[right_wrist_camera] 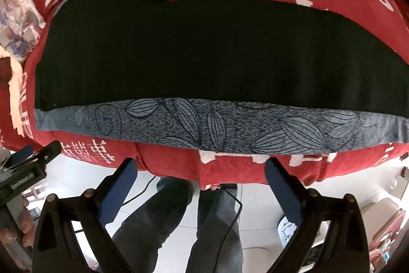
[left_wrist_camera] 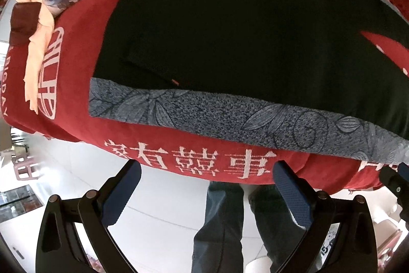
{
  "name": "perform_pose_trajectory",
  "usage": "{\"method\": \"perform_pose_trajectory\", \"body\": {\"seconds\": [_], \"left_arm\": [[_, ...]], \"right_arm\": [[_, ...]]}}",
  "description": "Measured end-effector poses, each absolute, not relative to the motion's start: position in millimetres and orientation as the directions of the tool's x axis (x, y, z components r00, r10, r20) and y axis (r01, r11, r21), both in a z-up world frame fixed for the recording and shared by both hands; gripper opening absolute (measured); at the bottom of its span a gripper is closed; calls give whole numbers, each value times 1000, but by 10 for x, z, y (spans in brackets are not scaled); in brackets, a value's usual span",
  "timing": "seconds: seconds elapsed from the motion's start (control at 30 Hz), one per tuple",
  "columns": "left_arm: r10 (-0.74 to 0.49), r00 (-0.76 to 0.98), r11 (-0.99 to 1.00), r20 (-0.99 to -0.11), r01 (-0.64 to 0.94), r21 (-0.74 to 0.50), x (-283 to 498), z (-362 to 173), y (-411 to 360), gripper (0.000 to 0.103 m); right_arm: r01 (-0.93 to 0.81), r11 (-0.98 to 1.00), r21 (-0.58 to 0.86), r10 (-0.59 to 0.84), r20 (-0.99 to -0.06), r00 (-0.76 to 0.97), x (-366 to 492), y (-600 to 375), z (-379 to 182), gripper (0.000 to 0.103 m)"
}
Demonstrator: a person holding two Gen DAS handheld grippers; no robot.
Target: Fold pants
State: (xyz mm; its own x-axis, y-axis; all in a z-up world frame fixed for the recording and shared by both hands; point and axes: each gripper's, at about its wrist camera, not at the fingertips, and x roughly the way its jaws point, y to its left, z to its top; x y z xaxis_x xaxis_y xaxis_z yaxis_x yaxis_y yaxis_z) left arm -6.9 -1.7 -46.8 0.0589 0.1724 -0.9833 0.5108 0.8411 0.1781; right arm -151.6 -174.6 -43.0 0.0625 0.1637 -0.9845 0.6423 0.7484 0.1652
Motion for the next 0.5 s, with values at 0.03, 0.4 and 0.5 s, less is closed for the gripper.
{"method": "perform_pose_trajectory", "body": {"seconds": [0.03,0.4,0.5], "left_arm": [[179,59,835,-982,519,183,-59,-502,-14,103],[167,74,778,-983,603,178,156,-560,20,103],[159,73,772,-985,613,170,241,-573,62,103]], "right_arm": [[646,743,173,171,-983,67,-1501,-1751,-449,98],[669,725,166,168,-984,62,-1285,-1463,-495,98],[669,727,158,165,-985,54,-1243,-1398,-490,98]]}}
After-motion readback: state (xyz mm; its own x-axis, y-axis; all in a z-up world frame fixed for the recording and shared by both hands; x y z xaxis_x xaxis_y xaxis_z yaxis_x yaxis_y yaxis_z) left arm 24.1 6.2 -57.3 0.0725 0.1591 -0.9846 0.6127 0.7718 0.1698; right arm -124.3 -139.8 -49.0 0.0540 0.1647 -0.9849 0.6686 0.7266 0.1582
